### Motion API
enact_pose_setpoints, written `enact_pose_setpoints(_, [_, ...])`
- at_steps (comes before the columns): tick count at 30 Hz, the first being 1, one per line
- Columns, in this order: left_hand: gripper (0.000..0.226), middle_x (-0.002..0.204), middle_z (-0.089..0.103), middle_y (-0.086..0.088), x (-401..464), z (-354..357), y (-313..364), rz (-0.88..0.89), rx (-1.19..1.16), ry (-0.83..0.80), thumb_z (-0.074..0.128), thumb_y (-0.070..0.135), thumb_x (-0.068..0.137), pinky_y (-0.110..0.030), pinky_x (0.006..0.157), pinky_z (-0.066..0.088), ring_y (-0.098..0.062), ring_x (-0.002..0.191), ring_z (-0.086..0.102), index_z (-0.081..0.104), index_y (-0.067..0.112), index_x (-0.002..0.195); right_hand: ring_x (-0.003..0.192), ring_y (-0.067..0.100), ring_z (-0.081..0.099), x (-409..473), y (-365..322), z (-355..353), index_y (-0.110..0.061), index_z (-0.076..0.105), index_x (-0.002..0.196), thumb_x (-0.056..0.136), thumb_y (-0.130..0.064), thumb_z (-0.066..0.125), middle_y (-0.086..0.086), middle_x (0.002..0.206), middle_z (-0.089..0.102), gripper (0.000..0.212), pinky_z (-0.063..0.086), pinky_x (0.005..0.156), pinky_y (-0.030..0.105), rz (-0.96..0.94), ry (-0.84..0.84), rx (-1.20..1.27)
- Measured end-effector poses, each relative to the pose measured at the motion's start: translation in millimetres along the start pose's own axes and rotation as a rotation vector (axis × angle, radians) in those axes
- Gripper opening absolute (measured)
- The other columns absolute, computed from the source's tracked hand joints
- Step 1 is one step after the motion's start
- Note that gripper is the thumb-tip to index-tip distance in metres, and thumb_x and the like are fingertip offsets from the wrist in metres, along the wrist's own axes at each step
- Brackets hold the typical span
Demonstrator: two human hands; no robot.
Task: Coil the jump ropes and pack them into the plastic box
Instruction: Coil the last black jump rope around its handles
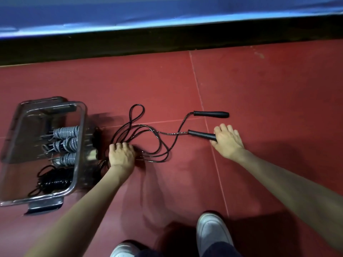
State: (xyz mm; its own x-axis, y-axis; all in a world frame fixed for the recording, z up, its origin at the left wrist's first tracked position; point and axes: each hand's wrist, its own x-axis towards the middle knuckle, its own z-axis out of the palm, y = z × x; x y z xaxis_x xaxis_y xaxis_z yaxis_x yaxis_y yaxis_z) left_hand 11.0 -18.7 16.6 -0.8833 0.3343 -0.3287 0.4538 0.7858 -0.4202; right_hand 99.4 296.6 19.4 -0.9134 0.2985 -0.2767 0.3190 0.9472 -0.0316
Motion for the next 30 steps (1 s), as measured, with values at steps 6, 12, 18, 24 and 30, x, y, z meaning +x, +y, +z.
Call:
enact_pose_setpoints(6, [0.033, 0.131, 0.038, -0.008, -20.1, -59.2, 53.7, 0.086, -0.266, 0.078, 0.045, 0.012, 0.091, -0.037, 0.095, 0.035, -0.029, 0.121, 0.039, 0.038, 0.016, 0.124, 0.121, 0.034, 0.042, 9.7, 4.2, -10.4, -0.007, 0.048, 0.125, 0.097, -0.036, 0.051, 0.014, 0.128, 0.049, 0.041, 0.035, 0.1, 0.044, 0.151, 0.009, 0.154])
enact_pose_setpoints(12, [0.055, 0.139, 0.036, -0.009, -10.7, -72.4, 107.9, 0.346, -0.62, -0.069, 0.051, 0.034, 0.093, -0.043, 0.101, 0.033, -0.031, 0.128, 0.037, 0.032, 0.019, 0.143, 0.123, 0.034, 0.041, 12.5, 8.0, -17.3, -0.007, 0.049, 0.129, 0.096, -0.034, 0.053, 0.014, 0.132, 0.047, 0.042, 0.034, 0.101, 0.044, 0.196, 0.002, 0.165])
enact_pose_setpoints(18, [0.036, 0.133, 0.038, -0.01, -21.6, -46.0, 113.8, 0.388, -0.405, 0.013, 0.043, 0.013, 0.095, -0.041, 0.091, 0.038, -0.032, 0.12, 0.041, 0.041, 0.015, 0.131, 0.122, 0.033, 0.041, 16.4, 2.3, -19.1, -0.007, 0.048, 0.127, 0.097, -0.032, 0.052, 0.013, 0.13, 0.047, 0.04, 0.034, 0.1, 0.043, 0.174, 0.036, 0.153])
enact_pose_setpoints(24, [0.035, 0.13, 0.047, -0.011, -23.9, -28.2, 88.3, 0.275, -0.369, -0.067, 0.039, 0.012, 0.099, -0.039, 0.082, 0.048, -0.032, 0.113, 0.057, 0.037, 0.012, 0.134, 0.118, 0.031, 0.041, 19.9, 4.3, -15.2, -0.01, 0.045, 0.127, 0.097, -0.027, 0.051, 0.011, 0.128, 0.044, 0.035, 0.035, 0.097, 0.041, 0.097, 0.066, 0.091])
enact_pose_setpoints(30, [0.04, 0.135, 0.047, -0.007, -21.2, -6.2, 53.7, 0.124, -0.153, -0.093, 0.026, 0.006, 0.102, -0.031, 0.088, 0.048, -0.026, 0.119, 0.056, 0.03, 0.012, 0.142, 0.127, 0.029, 0.039, 16.6, 5.8, -4.5, -0.02, 0.038, 0.142, 0.097, -0.027, 0.049, 0.004, 0.142, 0.041, 0.046, 0.034, 0.101, 0.041, -0.012, -0.001, 0.058])
